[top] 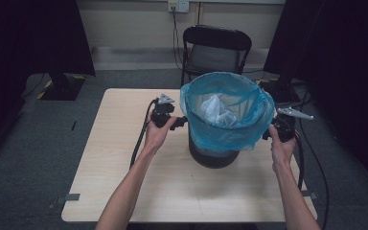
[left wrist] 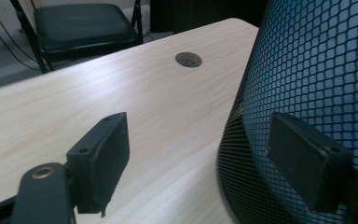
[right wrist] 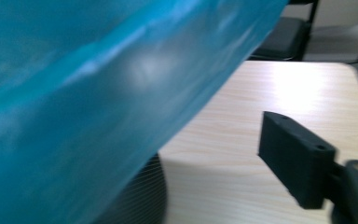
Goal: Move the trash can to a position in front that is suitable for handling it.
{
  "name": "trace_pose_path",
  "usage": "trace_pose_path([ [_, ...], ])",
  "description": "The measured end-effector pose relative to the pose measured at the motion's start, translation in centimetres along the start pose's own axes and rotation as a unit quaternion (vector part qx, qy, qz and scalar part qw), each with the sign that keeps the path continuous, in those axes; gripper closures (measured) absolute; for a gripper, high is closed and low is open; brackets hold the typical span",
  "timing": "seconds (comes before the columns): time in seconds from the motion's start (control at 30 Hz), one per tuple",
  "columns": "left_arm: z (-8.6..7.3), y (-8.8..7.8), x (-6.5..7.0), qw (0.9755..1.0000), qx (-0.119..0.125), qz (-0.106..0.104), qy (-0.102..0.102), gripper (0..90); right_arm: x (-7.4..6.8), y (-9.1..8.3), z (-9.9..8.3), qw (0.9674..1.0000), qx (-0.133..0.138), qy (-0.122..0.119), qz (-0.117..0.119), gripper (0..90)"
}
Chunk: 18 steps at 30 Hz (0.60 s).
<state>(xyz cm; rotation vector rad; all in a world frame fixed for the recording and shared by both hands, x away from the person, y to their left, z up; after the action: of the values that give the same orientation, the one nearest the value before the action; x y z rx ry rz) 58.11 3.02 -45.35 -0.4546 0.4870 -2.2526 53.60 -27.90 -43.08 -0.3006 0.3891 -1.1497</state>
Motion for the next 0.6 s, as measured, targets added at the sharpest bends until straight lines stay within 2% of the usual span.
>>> trace_pose_path([
  [0.13, 0.0, -0.4, 0.4, 1.0, 0.004, 0.001, 0.009, 31.8, -0.6, -0.2, -0.1, 0.9999, 0.005, 0.001, 0.016, 39.8],
  [0.2, -0.2, -0.8, 0.5, 0.9999, 0.005, 0.002, 0.014, 35.5, -1.0, -0.3, -0.2, 0.9995, 0.007, 0.006, 0.032, 40.3],
  [0.33, -0.7, -1.5, 0.5, 1.0, 0.008, -0.004, 0.004, 36.0, -1.7, -0.5, -0.5, 0.9987, 0.003, -0.001, 0.051, 43.5],
  [0.4, -1.3, -2.6, 0.6, 0.9999, 0.008, -0.008, 0.002, 37.8, -2.5, -0.7, -0.7, 0.9978, 0.0, -0.008, 0.066, 43.4],
  [0.6, -2.4, -4.5, 0.7, 0.9999, 0.01, -0.011, -0.005, 38.2, -4.0, -1.0, -1.1, 0.9962, -0.003, -0.019, 0.085, 43.4],
])
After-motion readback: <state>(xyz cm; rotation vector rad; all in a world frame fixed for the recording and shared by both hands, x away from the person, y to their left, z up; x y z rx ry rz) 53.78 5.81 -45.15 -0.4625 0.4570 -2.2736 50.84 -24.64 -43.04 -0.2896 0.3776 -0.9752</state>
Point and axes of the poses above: each handheld gripper's, and its own axes: y roughly forward along the jaws, z roughly out of its top, x roughly to its right, the point moved 9 cm from there along y, roughly forward along the jaws, and after that the axes turned 2 degrees about -y, right-handed, at the moved point
